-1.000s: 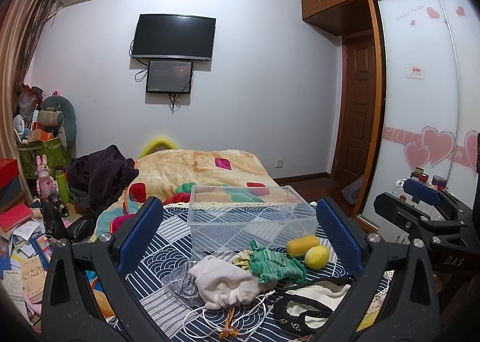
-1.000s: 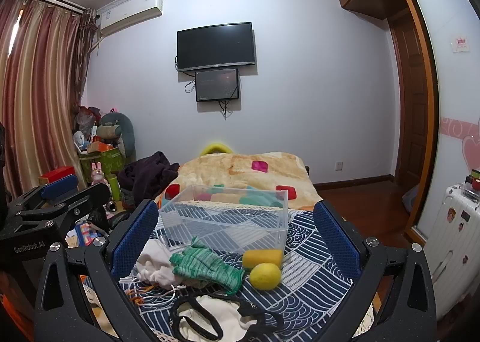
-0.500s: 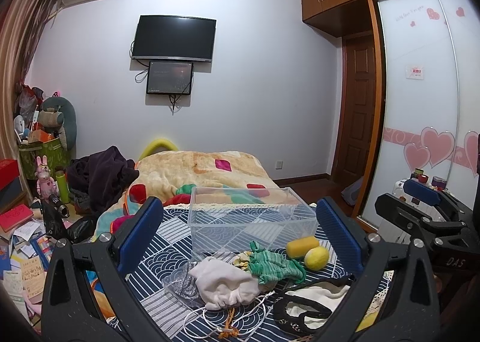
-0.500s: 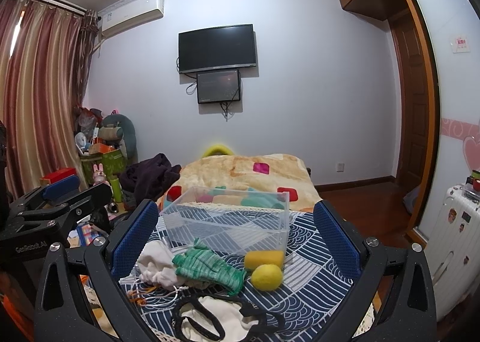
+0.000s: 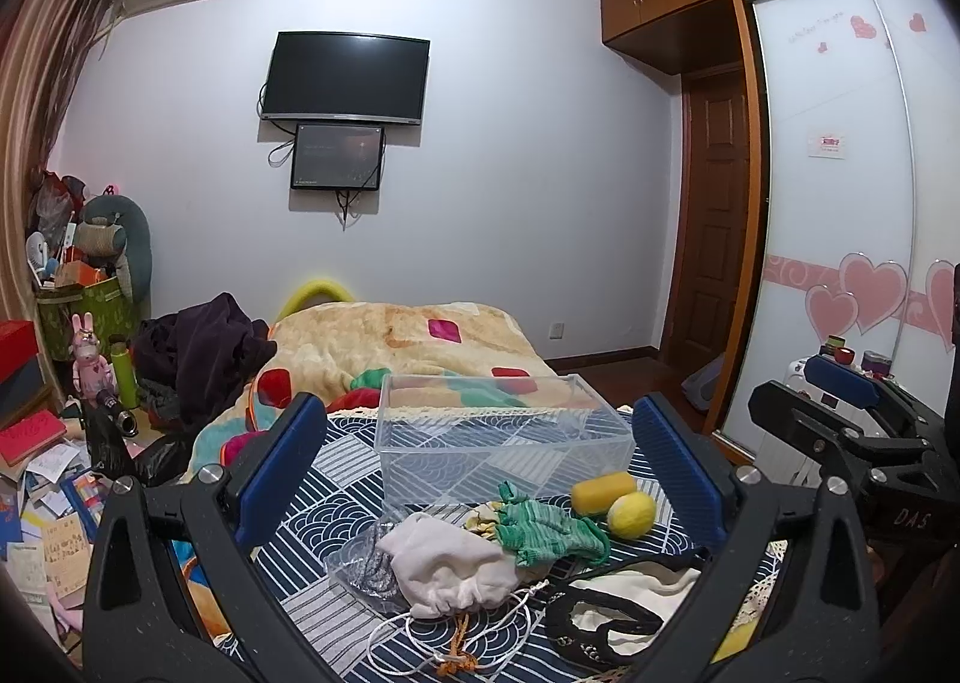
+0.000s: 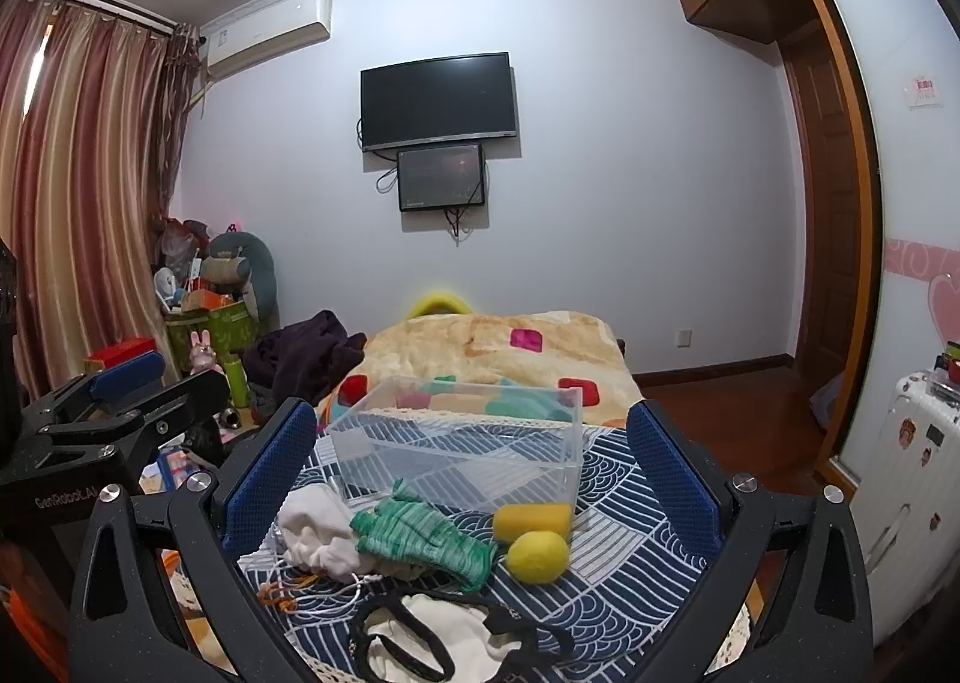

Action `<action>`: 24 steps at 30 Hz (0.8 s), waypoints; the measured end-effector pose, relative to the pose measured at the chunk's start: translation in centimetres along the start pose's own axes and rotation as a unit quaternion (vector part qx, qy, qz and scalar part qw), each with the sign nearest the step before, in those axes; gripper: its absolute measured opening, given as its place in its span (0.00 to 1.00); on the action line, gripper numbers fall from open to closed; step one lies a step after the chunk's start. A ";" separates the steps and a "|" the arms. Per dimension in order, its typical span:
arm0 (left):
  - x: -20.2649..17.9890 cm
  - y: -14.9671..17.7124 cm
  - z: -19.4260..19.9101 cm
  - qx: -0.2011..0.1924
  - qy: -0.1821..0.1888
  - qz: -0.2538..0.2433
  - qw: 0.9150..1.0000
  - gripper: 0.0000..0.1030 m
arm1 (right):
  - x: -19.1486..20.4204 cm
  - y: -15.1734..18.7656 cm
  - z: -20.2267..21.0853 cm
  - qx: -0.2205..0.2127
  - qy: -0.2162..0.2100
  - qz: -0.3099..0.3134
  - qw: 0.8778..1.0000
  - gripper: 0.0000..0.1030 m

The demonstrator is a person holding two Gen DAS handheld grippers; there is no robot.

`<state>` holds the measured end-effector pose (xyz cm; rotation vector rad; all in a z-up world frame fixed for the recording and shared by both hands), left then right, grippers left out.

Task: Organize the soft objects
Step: 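Grasp the white cloth pouch with the left tool while the right tool grasps the black-strapped white fabric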

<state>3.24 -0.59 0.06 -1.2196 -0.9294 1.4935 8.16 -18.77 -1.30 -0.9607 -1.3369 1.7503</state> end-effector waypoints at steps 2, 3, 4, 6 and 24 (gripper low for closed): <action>0.1 0.1 -0.2 0.004 0.000 0.001 1.000 1.00 | 0.0 0.1 -0.1 0.002 0.000 -0.001 1.000 1.00; 0.3 0.2 -0.3 0.006 -0.003 0.001 1.000 1.00 | 0.0 0.2 -0.2 0.003 -0.002 -0.002 1.000 1.00; 0.5 0.4 -0.4 0.008 -0.006 0.001 1.000 1.00 | 0.0 0.2 -0.2 0.004 -0.003 -0.002 1.000 1.00; 0.9 1.0 -0.9 0.021 -0.009 -0.003 1.000 1.00 | -0.1 0.5 -0.5 0.010 -0.008 -0.002 1.000 1.00; 6.6 10.7 -5.6 0.178 -0.059 0.003 0.982 0.84 | 0.6 11.1 -5.3 0.208 -0.084 -0.041 0.974 0.94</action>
Point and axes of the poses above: each gripper's, at about its wrist camera, not at the fingertips, and z roughly against the way its jaws point, x to its left, y to its underside, the point moved 5 cm from there along -z, roughly the way its jaws point, and after that the axes turned 10 degrees about z, right-handed, at the moved point
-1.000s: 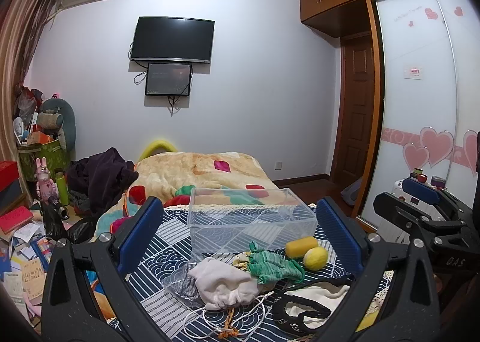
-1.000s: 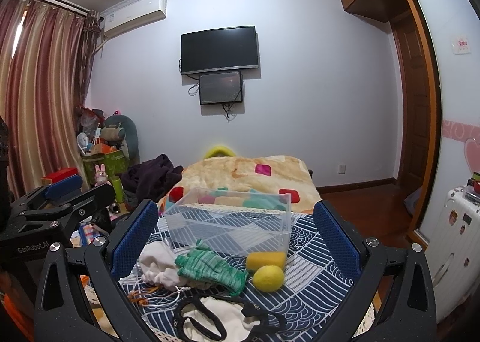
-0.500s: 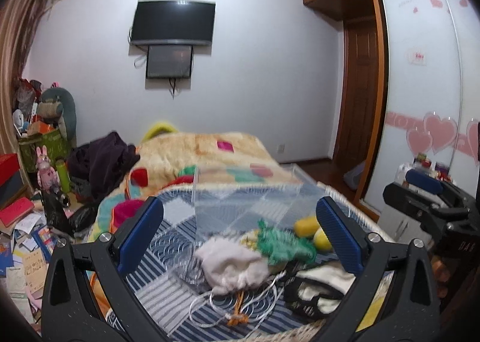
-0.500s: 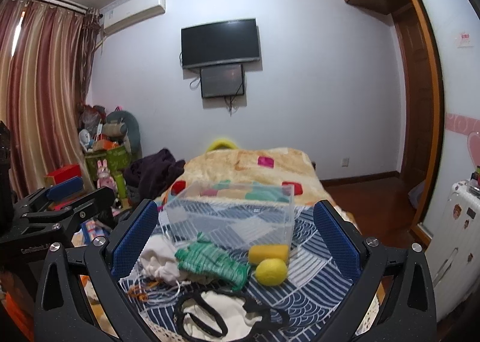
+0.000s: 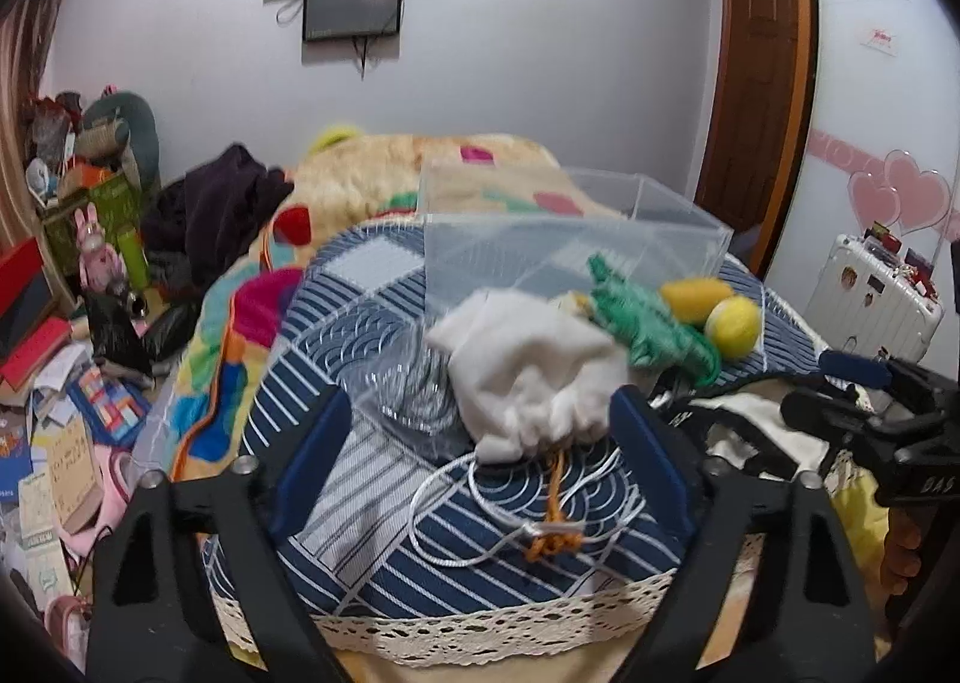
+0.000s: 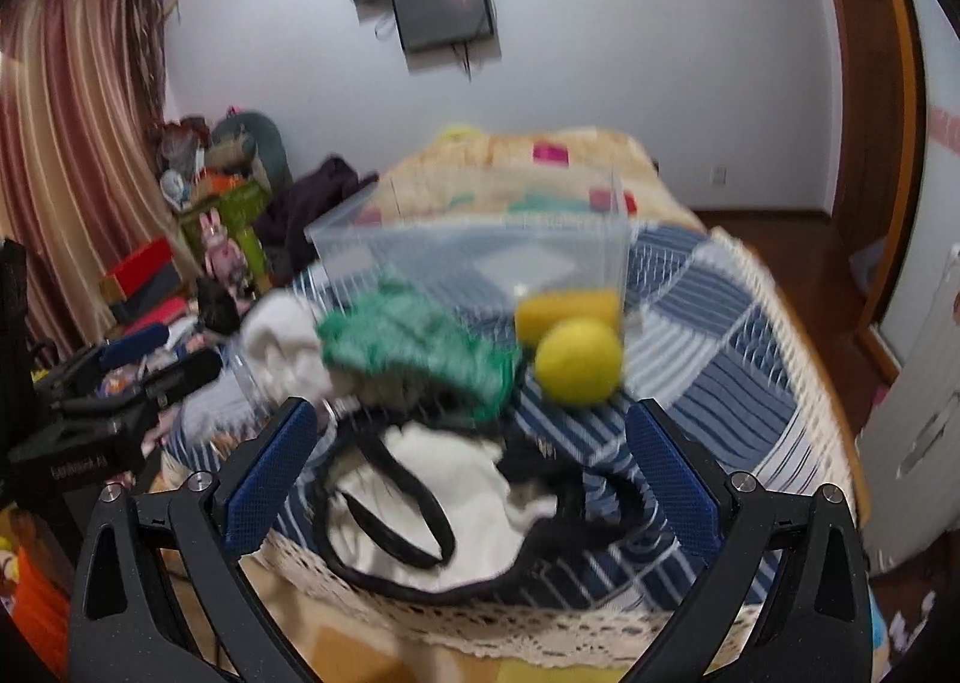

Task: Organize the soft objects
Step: 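Grasp the white cloth pouch with the left tool while the right tool grasps the black-strapped white fabric, then carry both held items over the clear box and open both tools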

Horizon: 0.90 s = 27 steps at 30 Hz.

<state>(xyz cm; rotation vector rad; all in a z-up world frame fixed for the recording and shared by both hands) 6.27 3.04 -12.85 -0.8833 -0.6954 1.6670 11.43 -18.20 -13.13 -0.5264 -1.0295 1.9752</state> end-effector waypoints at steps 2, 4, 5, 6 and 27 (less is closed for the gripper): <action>0.3 0.3 -0.5 0.007 0.005 0.008 1.000 0.82 | -0.1 1.0 -0.7 0.024 -0.002 -0.001 1.000 0.87; 0.4 0.3 -0.7 0.012 0.009 0.013 1.000 0.80 | -0.1 1.8 -1.2 0.044 -0.006 -0.003 0.999 0.79; 0.4 0.3 -0.7 0.013 0.012 0.014 1.000 0.79 | -0.2 2.2 -1.5 0.054 -0.009 -0.004 0.999 0.72; 0.4 0.3 -0.7 0.013 0.014 0.015 1.000 0.78 | -0.3 2.6 -1.6 0.062 -0.012 -0.005 0.998 0.62; 0.1 -1.0 -4.0 0.045 0.067 0.050 0.995 0.12 | -3.0 0.8 2.3 -0.016 0.020 -0.009 1.000 0.11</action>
Point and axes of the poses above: each gripper's, at about its wrist camera, not at the fingertips, and z roughly against the way its jaws point, x to its left, y to its underside, the point moved 5 cm from there along -z, roughly the way its jaws point, and after that the axes turned 10 degrees about z, right-handed, at the moved point
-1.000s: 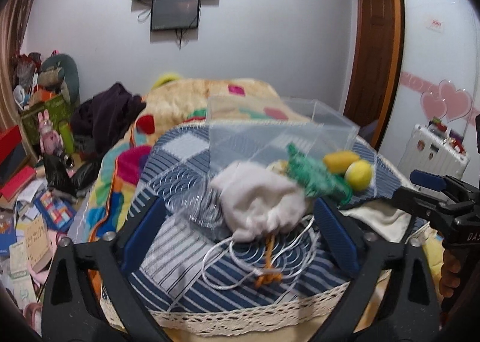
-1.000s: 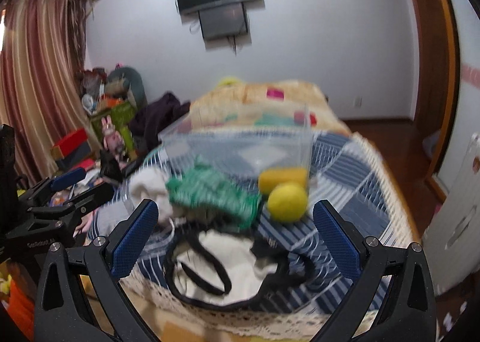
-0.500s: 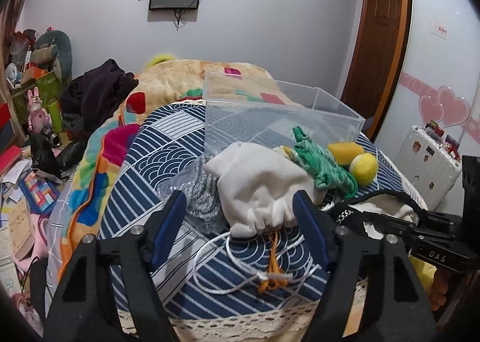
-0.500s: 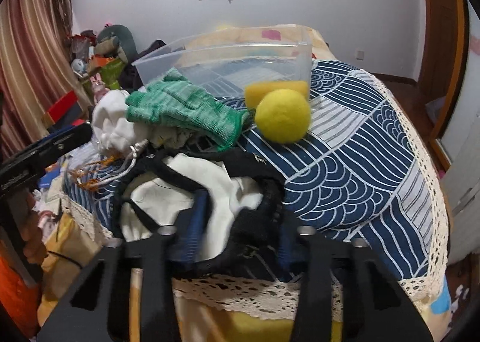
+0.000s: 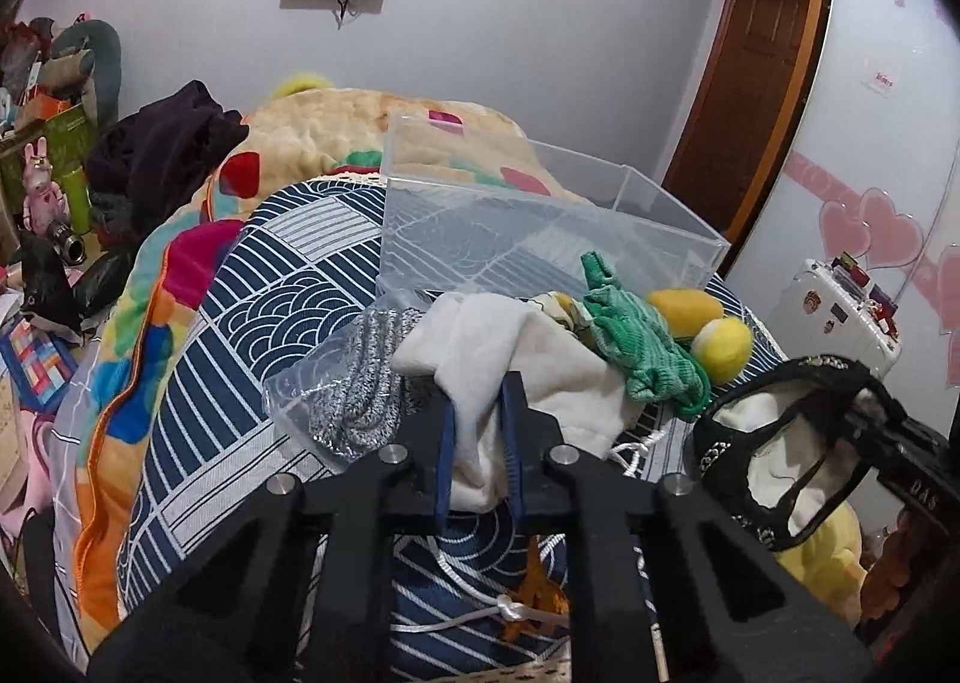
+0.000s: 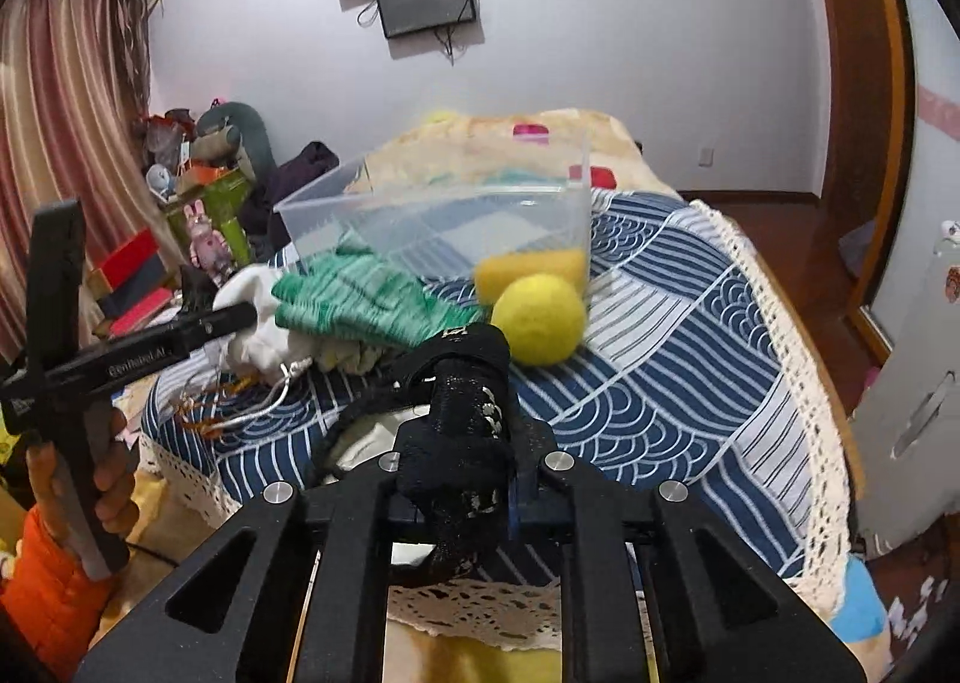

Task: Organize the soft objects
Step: 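Carry both held items over the clear box and open both tools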

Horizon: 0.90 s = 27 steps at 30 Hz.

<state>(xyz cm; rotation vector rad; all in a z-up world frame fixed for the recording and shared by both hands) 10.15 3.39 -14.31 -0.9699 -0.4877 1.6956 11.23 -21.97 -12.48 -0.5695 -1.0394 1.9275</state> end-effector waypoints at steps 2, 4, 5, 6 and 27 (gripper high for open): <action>-0.2 -0.1 0.7 -0.007 0.000 -0.003 1.000 0.11 | 0.4 -1.0 -0.2 -0.005 0.005 0.000 1.000 0.11; -0.4 -0.4 1.5 -0.014 -0.001 -0.007 1.000 0.10 | 0.3 -1.6 0.4 -0.015 0.015 0.003 1.000 0.11; -0.6 -0.5 2.0 -0.020 -0.002 -0.010 1.000 0.10 | 0.3 -2.0 0.5 -0.019 0.020 0.005 1.000 0.11; -0.7 -0.7 2.3 -0.023 -0.003 -0.012 1.000 0.09 | 0.2 -2.3 0.8 -0.024 0.024 0.007 0.999 0.11; -4.0 -8.9 5.2 -0.106 0.011 -0.053 0.993 0.09 | -0.9 -10.6 0.5 -0.121 0.045 0.002 0.992 0.11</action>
Point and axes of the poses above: each gripper's, at about its wrist camera, not at the fingertips, and z roughly against the way its jaws point, x to its left, y to its underside, the point moved 5 cm from there along -z, roughly the way its jaws point, and after that the axes turned 10 degrees about z, right-handed, at the moved point
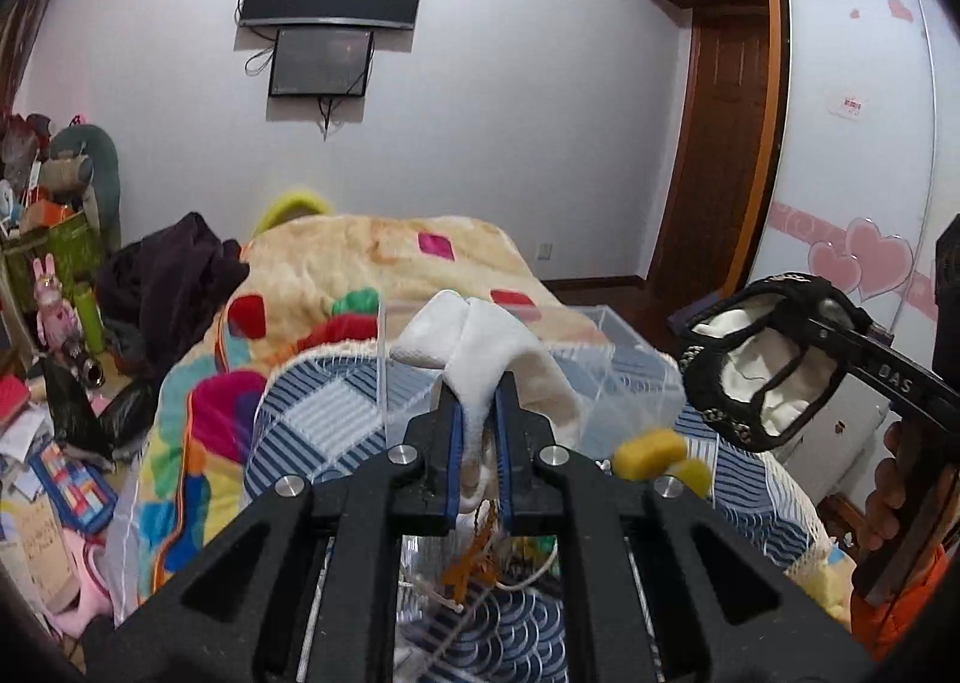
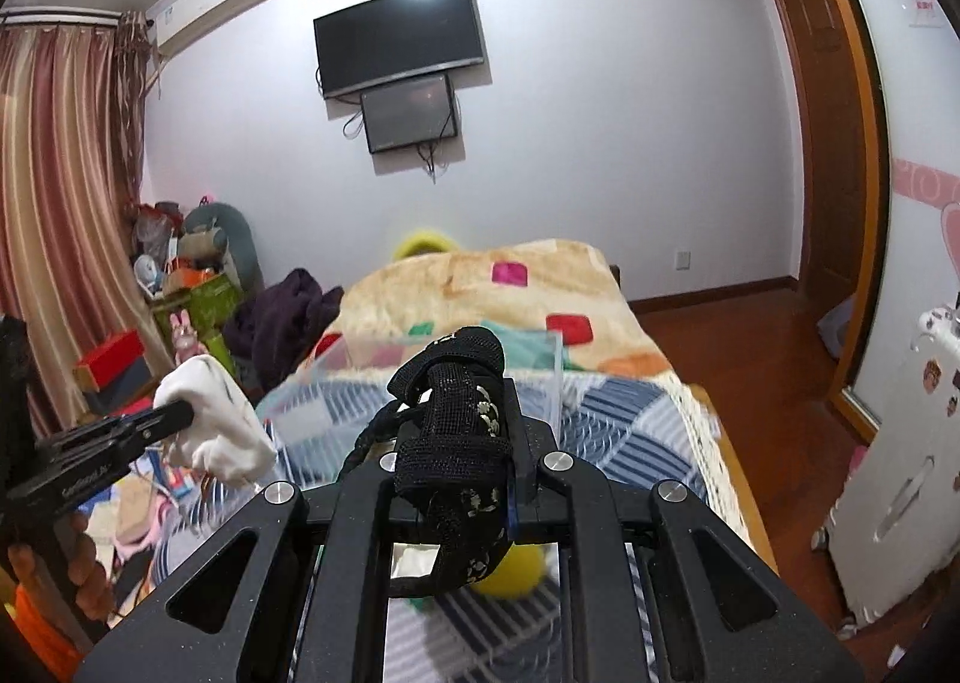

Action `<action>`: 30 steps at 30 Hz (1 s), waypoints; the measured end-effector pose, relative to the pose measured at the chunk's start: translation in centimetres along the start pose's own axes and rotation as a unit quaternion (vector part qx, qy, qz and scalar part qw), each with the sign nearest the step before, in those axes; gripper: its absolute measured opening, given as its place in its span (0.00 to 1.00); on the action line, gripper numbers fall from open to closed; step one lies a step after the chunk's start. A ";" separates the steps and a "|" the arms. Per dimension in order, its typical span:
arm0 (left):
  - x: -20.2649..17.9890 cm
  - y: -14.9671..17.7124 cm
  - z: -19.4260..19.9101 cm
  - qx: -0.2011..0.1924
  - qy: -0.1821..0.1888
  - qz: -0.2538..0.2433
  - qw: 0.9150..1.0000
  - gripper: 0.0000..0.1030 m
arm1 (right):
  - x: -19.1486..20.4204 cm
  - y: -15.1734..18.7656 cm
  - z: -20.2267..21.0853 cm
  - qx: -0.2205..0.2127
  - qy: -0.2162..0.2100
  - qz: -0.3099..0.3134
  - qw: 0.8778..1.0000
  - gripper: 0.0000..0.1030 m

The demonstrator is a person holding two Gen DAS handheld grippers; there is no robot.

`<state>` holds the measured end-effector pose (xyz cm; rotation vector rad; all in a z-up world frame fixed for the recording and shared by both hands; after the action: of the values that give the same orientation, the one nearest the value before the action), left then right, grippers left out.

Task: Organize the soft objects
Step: 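Carry both held items over the clear box and open both tools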

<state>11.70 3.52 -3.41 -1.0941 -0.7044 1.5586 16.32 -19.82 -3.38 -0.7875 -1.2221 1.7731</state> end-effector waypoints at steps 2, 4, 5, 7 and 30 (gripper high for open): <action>-0.1 -1.0 -0.7 -0.003 0.000 0.000 1.000 0.09 | 0.0 -0.6 -0.7 -0.003 0.006 0.000 1.000 0.11; -0.2 -1.7 -1.5 -0.002 -0.006 -0.002 1.000 0.09 | 0.0 -1.2 -1.8 -0.003 0.011 0.000 1.000 0.11; -0.1 -2.0 -1.9 -0.003 -0.005 -0.001 1.000 0.09 | 0.0 -1.4 -2.4 -0.002 0.015 0.000 1.000 0.11; 0.1 -2.8 -2.8 -0.004 -0.006 0.002 1.000 0.09 | -0.1 -1.5 -3.2 0.002 0.020 0.000 1.000 0.11; 3.7 -1.1 -17.3 0.120 -0.074 0.026 0.990 0.09 | 0.3 0.6 -12.8 0.135 0.013 0.022 0.991 0.11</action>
<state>27.81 5.65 -10.56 -0.8305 -0.5721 1.7325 26.75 -14.19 -8.20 -0.6804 -0.9279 1.9079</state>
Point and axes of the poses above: each gripper's, at about its wrist camera, not at the fingertips, and z roughly against the way its jaws point, x to its left, y to its underside, the point moved 5 cm from there along -z, roughly the way its jaws point, and after that the axes turned 10 degrees about z, right-handed, at the moved point
